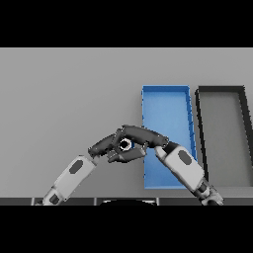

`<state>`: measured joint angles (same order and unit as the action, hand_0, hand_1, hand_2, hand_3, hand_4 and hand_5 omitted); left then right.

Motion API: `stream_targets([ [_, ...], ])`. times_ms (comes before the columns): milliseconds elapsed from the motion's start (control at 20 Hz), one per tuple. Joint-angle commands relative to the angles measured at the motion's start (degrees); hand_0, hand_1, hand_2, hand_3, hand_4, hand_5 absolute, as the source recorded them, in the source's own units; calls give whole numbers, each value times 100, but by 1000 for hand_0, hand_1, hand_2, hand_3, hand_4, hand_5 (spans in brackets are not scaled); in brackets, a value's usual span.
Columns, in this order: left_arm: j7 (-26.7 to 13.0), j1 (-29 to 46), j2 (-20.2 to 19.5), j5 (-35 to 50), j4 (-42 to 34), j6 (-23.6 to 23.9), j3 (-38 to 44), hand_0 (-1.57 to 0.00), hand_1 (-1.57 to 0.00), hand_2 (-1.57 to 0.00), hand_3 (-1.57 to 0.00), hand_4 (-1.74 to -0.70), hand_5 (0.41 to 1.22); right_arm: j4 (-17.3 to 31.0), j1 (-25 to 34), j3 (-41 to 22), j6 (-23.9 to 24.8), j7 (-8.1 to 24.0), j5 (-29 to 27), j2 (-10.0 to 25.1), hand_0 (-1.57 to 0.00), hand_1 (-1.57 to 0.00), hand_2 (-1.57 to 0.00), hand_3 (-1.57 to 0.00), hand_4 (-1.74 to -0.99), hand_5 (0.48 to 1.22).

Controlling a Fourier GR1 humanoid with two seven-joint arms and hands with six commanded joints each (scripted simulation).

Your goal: Pick up the blue pipe and place it into the blue bin.

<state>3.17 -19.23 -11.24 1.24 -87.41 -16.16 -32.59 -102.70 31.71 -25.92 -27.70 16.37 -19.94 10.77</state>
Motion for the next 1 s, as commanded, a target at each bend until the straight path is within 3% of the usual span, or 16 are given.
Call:
stream_targets([
  [0,-49,-25,-4,43,23,-3,42,-53,-43,-44,-17,-830,659,-73,-41,-25,14,0,2,2,-1570,-1570,-1570,-1570,-1485,1219],
  [200,-683,109,69,233,-93,93,75,-21,-17,-17,-7,-873,612,-18,-49,52,39,-107,-44,-18,-1571,-1571,-1571,-1570,-1491,1220],
  [400,-713,154,61,121,-84,165,36,-8,-6,-7,-2,-876,555,-37,150,301,278,691,-1240,-288,-1571,-1571,-1571,-1571,-1492,1221],
  [550,-664,277,0,130,-205,148,-1,-4,-3,-3,-1,-868,529,-16,588,632,595,1178,-2081,-291,-1571,-1571,-1571,-1571,-1494,1221],
  [700,-761,241,-48,182,-225,127,52,-1,-1,-1,0,-865,509,-158,1097,862,999,1541,-2426,-184,-1571,-1571,-1571,-1571,-1492,1221],
  [800,-759,235,-44,133,-203,120,17,-1,0,0,0,-863,498,-115,1538,1106,1111,1481,-2528,-69,-1571,-1571,-1571,-1571,-1494,1221],
  [950,-721,235,-71,195,-239,46,18,0,0,0,1,-868,485,362,2294,1532,1069,1251,-2454,138,-1571,-1571,-1571,-1571,-1496,1221],
])
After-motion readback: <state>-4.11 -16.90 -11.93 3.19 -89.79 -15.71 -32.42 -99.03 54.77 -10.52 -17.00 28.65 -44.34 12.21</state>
